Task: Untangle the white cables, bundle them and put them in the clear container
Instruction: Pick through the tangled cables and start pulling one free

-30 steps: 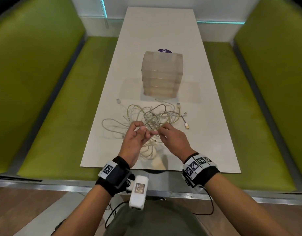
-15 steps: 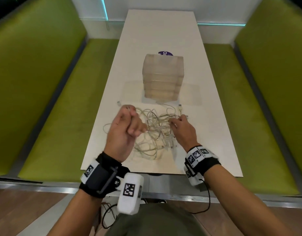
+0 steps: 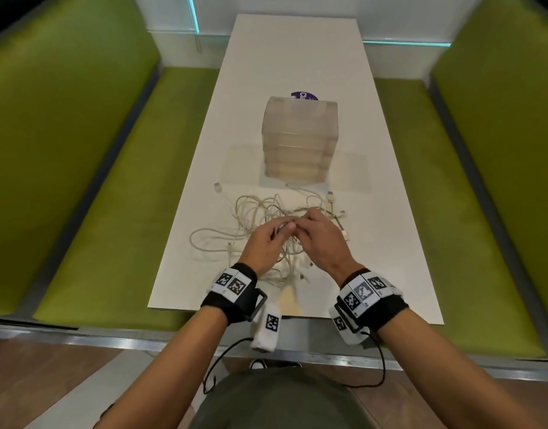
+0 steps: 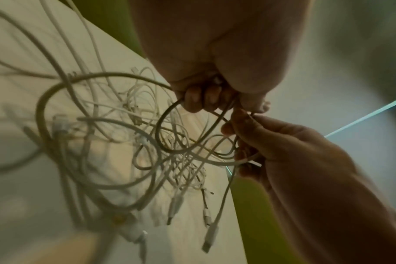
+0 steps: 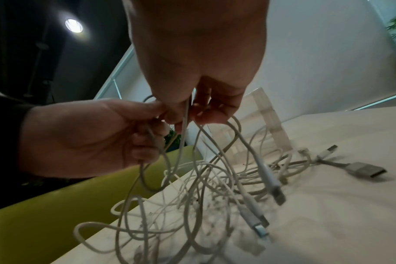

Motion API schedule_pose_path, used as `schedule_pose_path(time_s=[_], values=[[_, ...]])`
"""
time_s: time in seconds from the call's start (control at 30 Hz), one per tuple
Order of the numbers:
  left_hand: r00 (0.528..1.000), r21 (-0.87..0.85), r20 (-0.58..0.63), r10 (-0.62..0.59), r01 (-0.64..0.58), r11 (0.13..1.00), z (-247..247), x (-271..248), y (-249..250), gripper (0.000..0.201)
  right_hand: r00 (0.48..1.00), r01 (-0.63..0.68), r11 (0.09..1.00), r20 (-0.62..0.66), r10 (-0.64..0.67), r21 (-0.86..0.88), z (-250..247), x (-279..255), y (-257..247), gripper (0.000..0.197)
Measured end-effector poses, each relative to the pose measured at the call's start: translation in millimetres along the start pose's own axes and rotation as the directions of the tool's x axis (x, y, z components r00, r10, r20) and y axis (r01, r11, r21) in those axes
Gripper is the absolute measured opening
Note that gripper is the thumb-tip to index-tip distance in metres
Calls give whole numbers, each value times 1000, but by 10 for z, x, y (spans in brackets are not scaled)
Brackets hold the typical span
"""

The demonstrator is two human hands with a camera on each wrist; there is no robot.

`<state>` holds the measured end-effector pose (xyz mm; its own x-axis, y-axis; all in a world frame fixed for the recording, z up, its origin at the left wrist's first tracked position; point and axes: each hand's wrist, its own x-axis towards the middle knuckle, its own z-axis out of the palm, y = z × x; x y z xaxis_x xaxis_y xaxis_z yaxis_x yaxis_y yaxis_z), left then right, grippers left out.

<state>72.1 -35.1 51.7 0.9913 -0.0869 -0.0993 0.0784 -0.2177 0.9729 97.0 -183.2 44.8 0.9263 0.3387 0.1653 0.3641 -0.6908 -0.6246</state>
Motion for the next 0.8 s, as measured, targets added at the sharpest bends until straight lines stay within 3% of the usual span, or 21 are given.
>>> schedule_pose_path(time_s=[0.23,0.4,0.53,0.6,0.67,0.73,0.8], values=[[983,-155,-155,96,-120,980,50,46,127,30,977,-164,985,129,169,-44,81,44,126,25],[995,-483,-86,41,-78,872,-29,-26,279,36,969,-215,977,121,213,4,81,74,281,20],[976,-580,-208,-68,-66,812,-192,-81,347,39,978,-165,983,119,173,-75,92,113,295,21],[955,-460,-282,-94,-48,887,-260,-55,285,36,985,-125,987,109,136,-100,118,122,248,20],[961,-121,-277,-22,-12,993,-274,-26,135,22,994,-87,993,65,92,-78,125,122,188,18],[993,179,-113,-27,47,983,-237,11,0,16,1000,-10,998,23,11,-66,122,122,131,16],[995,421,24,-94,75,904,-175,55,-93,18,999,44,996,-10,-45,-75,124,111,91,13]])
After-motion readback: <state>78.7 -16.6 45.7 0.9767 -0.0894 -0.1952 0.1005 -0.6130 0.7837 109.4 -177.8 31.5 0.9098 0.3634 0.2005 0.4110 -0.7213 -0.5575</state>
